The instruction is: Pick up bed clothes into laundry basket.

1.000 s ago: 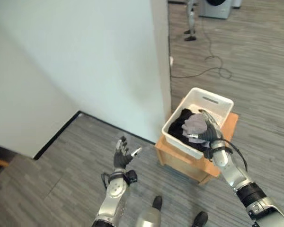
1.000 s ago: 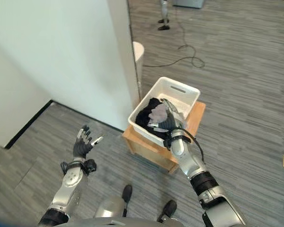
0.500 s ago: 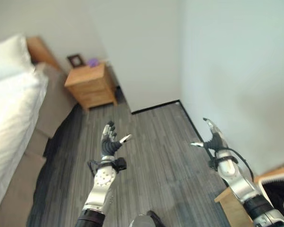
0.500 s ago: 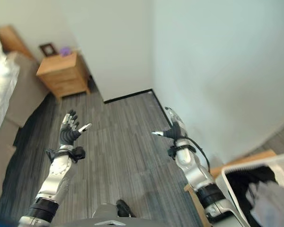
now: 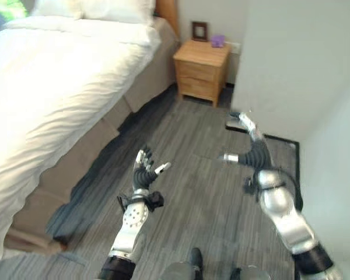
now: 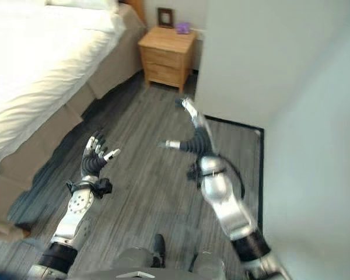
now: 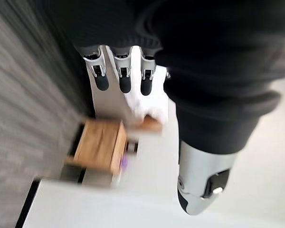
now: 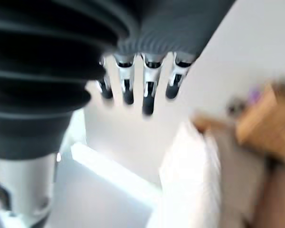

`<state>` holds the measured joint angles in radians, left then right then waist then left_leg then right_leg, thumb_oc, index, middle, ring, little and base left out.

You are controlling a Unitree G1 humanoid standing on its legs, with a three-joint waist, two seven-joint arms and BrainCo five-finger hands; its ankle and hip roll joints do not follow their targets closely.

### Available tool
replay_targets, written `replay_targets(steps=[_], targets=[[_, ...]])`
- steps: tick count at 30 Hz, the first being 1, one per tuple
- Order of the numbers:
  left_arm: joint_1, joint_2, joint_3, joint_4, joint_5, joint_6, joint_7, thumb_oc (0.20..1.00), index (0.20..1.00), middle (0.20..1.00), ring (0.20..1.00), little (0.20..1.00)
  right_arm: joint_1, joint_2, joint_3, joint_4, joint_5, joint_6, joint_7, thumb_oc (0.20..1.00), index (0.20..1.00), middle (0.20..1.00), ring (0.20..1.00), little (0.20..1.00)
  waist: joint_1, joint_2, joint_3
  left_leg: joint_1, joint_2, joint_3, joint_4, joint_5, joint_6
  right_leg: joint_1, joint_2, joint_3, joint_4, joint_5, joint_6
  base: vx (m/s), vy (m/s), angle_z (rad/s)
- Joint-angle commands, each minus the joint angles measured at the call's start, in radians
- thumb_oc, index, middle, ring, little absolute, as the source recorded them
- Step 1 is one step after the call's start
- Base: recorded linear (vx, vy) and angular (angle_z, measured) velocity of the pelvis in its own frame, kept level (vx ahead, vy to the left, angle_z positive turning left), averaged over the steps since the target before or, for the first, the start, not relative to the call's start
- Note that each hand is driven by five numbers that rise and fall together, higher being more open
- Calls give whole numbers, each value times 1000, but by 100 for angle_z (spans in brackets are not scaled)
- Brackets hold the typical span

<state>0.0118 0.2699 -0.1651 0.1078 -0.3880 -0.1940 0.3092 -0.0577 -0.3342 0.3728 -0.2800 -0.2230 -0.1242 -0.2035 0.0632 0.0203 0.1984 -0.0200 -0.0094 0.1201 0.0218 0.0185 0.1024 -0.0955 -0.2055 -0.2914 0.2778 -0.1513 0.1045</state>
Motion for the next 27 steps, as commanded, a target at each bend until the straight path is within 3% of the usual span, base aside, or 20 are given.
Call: replay_targets(steps=[1, 5, 7, 8, 10, 12, 14, 15, 16, 17, 18, 19, 21, 22, 23, 24, 25, 27], targets=[[20, 54, 1, -58, 5, -58, -11, 1000, 1000, 1000, 1000, 1000, -63, -5, -7, 4, -58, -19, 30, 1000, 1000, 1000, 1000, 1000, -37, -16, -3, 1, 107, 5, -109, -8, -153, 49, 30, 159, -167, 99, 37, 258, -199, 160], [47, 63, 6, -34, -29, -55, -22, 1000, 1000, 1000, 1000, 1000, -59, 13, 25, 1, -31, -9, 36, 1000, 1000, 1000, 1000, 1000, -78, -49, -1, 9, 81, -138, -109, -35, -172, -7, 100, 449, -238, 140, 51, 287, -195, 199], [55, 77, 25, -20, -47, -57, -22, 1000, 1000, 1000, 1000, 1000, -59, 11, 32, -2, -6, -3, 45, 1000, 1000, 1000, 1000, 1000, -83, -60, -1, 17, 75, -184, -109, -42, -183, -7, 115, 474, -285, 156, 43, 236, -191, 190], [61, 88, 46, -22, -57, -64, -27, 1000, 1000, 1000, 1000, 1000, -58, 16, 24, -13, 3, -4, 45, 1000, 1000, 1000, 1000, 1000, -85, -72, 0, 27, 75, -188, -109, -54, -189, 49, 84, 414, -353, 164, 41, 250, -320, 215], [78, 78, 86, -6, -65, -73, -12, 1000, 1000, 1000, 1000, 1000, -72, 21, 47, 14, 14, -5, 57, 1000, 1000, 1000, 1000, 1000, -67, -75, -15, 36, 94, -198, -109, -49, -209, 72, 77, 383, -365, 176, 49, 191, -295, 144], [99, 78, 137, -38, -85, -90, -5, 1000, 1000, 1000, 1000, 1000, -87, 13, 57, 40, 45, -7, 65, 1000, 1000, 1000, 1000, 1000, -55, -68, -20, 37, 120, -166, -109, -25, -230, 86, 73, 321, -365, 183, 46, 157, -217, 102], [114, 68, 175, -93, -89, -100, -1, 1000, 1000, 1000, 1000, 1000, -100, 2, 64, 60, 68, -4, 73, 1000, 1000, 1000, 1000, 1000, -41, -61, -11, 29, 133, -87, -94, -2, -232, 105, 58, 268, -365, 171, 44, 56, -85, 70], [114, 68, 176, -94, -88, -99, -1, 1000, 1000, 1000, 1000, 1000, -101, 2, 65, 62, 68, -5, 72, 1000, 1000, 1000, 1000, 1000, -43, -61, -9, 31, 132, -88, -94, -3, -232, 107, 58, 267, -365, 171, 44, -27, -59, 70], [104, 76, 187, -116, -77, -100, 1, 1000, 1000, 1000, 1000, 1000, -112, -4, 65, 86, 85, -5, 76, 1000, 1000, 1000, 1000, 1000, -50, -60, 5, 13, 155, 20, -63, 9, -236, 114, 41, 225, -365, 169, 45, -129, -129, 80], [78, 92, 197, -148, -71, -103, -10, 1000, 1000, 1000, 1000, 1000, -133, -8, 44, 98, 134, 2, 71, 1000, 1000, 1000, 1000, 1000, -87, -66, 18, 15, 235, 328, 11, 4, -228, 132, 9, 124, -365, 155, 45, -242, -197, 90], [73, 101, 205, -160, -70, -100, -22, 1000, 1000, 1000, 1000, 1000, -141, -6, 29, 94, 147, 6, 66, 1000, 1000, 1000, 1000, 1000, -97, -72, 21, 19, 284, 456, 65, -5, -219, 131, 0, 75, -365, 161, 37, -256, -215, 166], [77, 111, 207, -180, -71, -102, -38, 1000, 1000, 1000, 1000, 1000, -145, -6, 17, 94, 151, 12, 59, 1000, 1000, 1000, 1000, 1000, -98, -75, 25, 11, 306, 514, 137, -24, -214, 145, -4, 38, -365, 155, 22, -197, -183, 219], [92, 121, 220, -216, -61, -103, -58, 1000, 1000, 1000, 1000, 1000, -142, -3, -8, 93, 155, 16, 56, 1000, 1000, 1000, 1000, 1000, -87, -77, 28, 0, 308, 522, 203, -52, -214, 168, -8, -17, -365, 151, 5, -86, -100, 187], [92, 129, 223, -236, -46, -106, -73, 1000, 1000, 1000, 1000, 1000, -139, -2, -29, 91, 165, 9, 58, 1000, 1000, 1000, 1000, 1000, -76, -75, 16, 25, 330, 521, 192, -69, -224, 183, -20, -68, -365, 145, 8, -74, -23, 84], [94, 129, 222, -241, -44, -104, -73, 1000, 1000, 1000, 1000, 1000, -138, -2, -31, 92, 166, 7, 59, 1000, 1000, 1000, 1000, 1000, -80, -76, 18, 24, 330, 534, 185, -51, -216, 181, -20, -83, -365, 156, 4, -4, 58, 65], [96, 134, 226, -245, -33, -104, -74, 1000, 1000, 1000, 1000, 1000, -136, 3, -35, 96, 168, 8, 59, 1000, 1000, 1000, 1000, 1000, -76, -68, 4, 57, 341, 524, 141, -61, -227, 184, -26, -97, -365, 149, 15, -23, 93, 122], [109, 133, 225, -255, -12, -96, -69, 1000, 1000, 1000, 1000, 1000, -129, 12, -33, 107, 167, 12, 56, 1000, 1000, 1000, 1000, 1000, -76, -62, 8, 76, 314, 499, 80, -24, -223, 200, -29, -125, -365, 160, 19, 10, 131, 124], [117, 136, 227, -274, 10, -94, -81, 1000, 1000, 1000, 1000, 1000, -110, 17, -42, 103, 165, 2, 70, 1000, 1000, 1000, 1000, 1000, -72, -58, -3, 117, 287, 473, -27, -9, -222, 207, -45, -161, -365, 185, 28, -29, 97, 79]])
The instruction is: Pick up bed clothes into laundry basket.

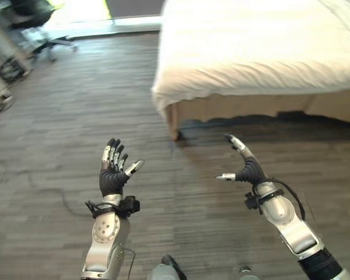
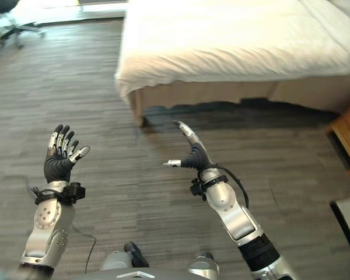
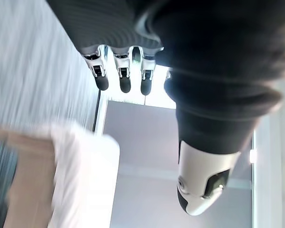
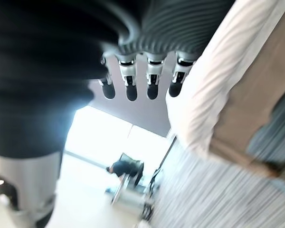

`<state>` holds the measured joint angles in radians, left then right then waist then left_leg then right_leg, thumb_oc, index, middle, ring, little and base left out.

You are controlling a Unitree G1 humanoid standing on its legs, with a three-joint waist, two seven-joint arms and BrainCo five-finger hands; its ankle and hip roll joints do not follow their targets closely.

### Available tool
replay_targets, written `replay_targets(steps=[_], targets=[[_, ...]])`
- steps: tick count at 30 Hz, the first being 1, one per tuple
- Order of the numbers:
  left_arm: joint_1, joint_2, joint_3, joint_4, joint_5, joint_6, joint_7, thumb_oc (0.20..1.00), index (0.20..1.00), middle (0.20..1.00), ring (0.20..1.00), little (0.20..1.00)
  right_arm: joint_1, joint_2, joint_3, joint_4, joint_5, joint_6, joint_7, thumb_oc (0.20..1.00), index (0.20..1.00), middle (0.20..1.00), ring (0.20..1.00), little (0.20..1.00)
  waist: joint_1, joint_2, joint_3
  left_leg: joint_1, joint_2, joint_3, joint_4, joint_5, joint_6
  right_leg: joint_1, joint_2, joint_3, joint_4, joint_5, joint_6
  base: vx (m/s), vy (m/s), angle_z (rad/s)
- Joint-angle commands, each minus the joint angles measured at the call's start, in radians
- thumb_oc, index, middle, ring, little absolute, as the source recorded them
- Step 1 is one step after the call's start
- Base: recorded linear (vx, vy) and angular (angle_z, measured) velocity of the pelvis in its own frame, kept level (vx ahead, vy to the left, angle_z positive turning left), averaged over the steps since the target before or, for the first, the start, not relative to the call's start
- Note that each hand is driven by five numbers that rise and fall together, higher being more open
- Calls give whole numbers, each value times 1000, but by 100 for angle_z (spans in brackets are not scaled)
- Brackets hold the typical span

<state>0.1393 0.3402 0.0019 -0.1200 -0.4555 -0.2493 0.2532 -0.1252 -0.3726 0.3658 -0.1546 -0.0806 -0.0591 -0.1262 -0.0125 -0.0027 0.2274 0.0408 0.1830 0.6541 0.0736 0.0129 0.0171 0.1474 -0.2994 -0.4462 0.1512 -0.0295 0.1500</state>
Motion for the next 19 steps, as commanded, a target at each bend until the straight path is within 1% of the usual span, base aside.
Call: replay_targets(steps=[1, 2, 4, 5, 6, 8, 9, 10, 11, 12, 13, 14, 15, 16, 18, 19], targets=[[-9, 66, 59, -47, 78, -38, -24, 1000, 1000, 1000, 1000, 1000, -41, 56, -36, -22, 23, -64, -6, 1000, 1000, 1000, 1000, 1000, 1, -36, -32, 62, 89, -63, -92, 5, -136, -33, 47, -10, -239, 63, -16, 23, 157, 59], [-3, 68, 52, -51, 85, -37, -37, 1000, 1000, 1000, 1000, 1000, -28, 66, -35, -13, 25, -63, 2, 1000, 1000, 1000, 1000, 1000, 11, -36, -43, 71, 68, -96, -142, 17, -132, -26, 38, -31, -239, 76, -12, 27, 115, 65], [0, 75, 47, -55, 93, -31, -50, 1000, 1000, 1000, 1000, 1000, -17, 68, -38, -15, 26, -66, 8, 1000, 1000, 1000, 1000, 1000, 14, -41, -46, 70, 62, -104, -151, 12, -127, -20, 36, -41, -239, 79, -11, 32, 128, 80], [8, 96, 29, -51, 103, -22, -69, 1000, 1000, 1000, 1000, 1000, -9, 75, -35, -15, 30, -69, 16, 1000, 1000, 1000, 1000, 1000, 18, -50, -42, 69, 51, -136, -161, 9, -118, -11, 39, -48, -224, 85, -13, 35, 160, 83], [8, 104, 26, -48, 107, -15, -73, 1000, 1000, 1000, 1000, 1000, -3, 79, -34, -13, 31, -71, 17, 1000, 1000, 1000, 1000, 1000, 20, -54, -38, 67, 45, -146, -161, 4, -113, -15, 35, -51, -194, 82, -12, 32, 163, 49], [-7, 129, 10, -41, 116, -6, -77, 1000, 1000, 1000, 1000, 1000, 2, 91, -33, -8, 33, -70, 15, 1000, 1000, 1000, 1000, 1000, 8, -62, -14, 56, 40, -177, -161, -4, -104, -76, 29, -4, -75, 58, -2, -24, 134, 32], [-8, 135, 10, -41, 118, -5, -81, 1000, 1000, 1000, 1000, 1000, 5, 95, -33, -8, 33, -70, 18, 1000, 1000, 1000, 1000, 1000, 5, -64, -11, 49, 38, -182, -161, -4, -100, -100, 29, 18, -43, 46, 0, -52, 128, 59], [-17, 146, -1, -38, 125, -2, -79, 1000, 1000, 1000, 1000, 1000, 12, 101, -35, -4, 42, -74, 14, 1000, 1000, 1000, 1000, 1000, -6, -67, -3, 44, 33, -193, -161, -5, -98, -127, 51, 59, -13, 42, 0, -30, 124, 54], [-22, 150, -10, -35, 128, 2, -79, 1000, 1000, 1000, 1000, 1000, 29, 105, -35, -5, 52, -75, 17, 1000, 1000, 1000, 1000, 1000, -20, -68, 5, 42, 25, -212, -161, -13, -97, -151, 94, 110, -13, 17, -8, -18, 130, 23], [-29, 155, -18, -29, 129, 5, -83, 1000, 1000, 1000, 1000, 1000, 48, 105, -40, -7, 62, -77, 20, 1000, 1000, 1000, 1000, 1000, -34, -67, 7, 36, 14, -233, -161, -15, -96, -173, 140, 161, -33, 4, -19, 15, 133, 1], [-28, 157, -23, -26, 126, 5, -88, 1000, 1000, 1000, 1000, 1000, 62, 102, -39, -9, 73, -76, 25, 1000, 1000, 1000, 1000, 1000, -41, -66, 5, 34, -3, -252, -161, -22, -92, -176, 165, 189, -78, 3, -33, -12, 147, 45], [-12, 157, -24, -21, 122, 10, -92, 1000, 1000, 1000, 1000, 1000, 83, 100, -34, -15, 80, -75, 34, 1000, 1000, 1000, 1000, 1000, -41, -66, 3, 23, -17, -264, -161, -20, -87, -166, 172, 201, -116, 8, -48, 4, 102, 78], [-9, 157, -24, -22, 122, 10, -93, 1000, 1000, 1000, 1000, 1000, 86, 99, -34, -17, 81, -75, 35, 1000, 1000, 1000, 1000, 1000, -42, -66, 1, 24, -18, -265, -161, -21, -87, -161, 172, 199, -123, 11, -48, -8, 88, 81], [-14, 146, -22, -23, 122, 8, -104, 1000, 1000, 1000, 1000, 1000, 76, 98, -26, -14, 71, -71, 29, 1000, 1000, 1000, 1000, 1000, -46, -69, -11, 28, -26, -257, -161, -23, -90, -131, 156, 184, -165, 32, -45, 34, 33, 40], [-12, 111, -24, -4, 112, 7, -98, 1000, 1000, 1000, 1000, 1000, 63, 92, -26, 8, 62, -61, 28, 1000, 1000, 1000, 1000, 1000, -49, -67, -27, 38, -18, -239, -161, -24, -93, -107, 151, 174, -198, 54, -42, 39, 29, 22], [-12, 111, -24, -4, 112, 7, -98, 1000, 1000, 1000, 1000, 1000, 63, 92, -26, 8, 62, -61, 28, 1000, 1000, 1000, 1000, 1000, -49, -67, -26, 39, -18, -238, -161, -24, -93, -107, 152, 174, -199, 54, -42, 20, 18, 8]])
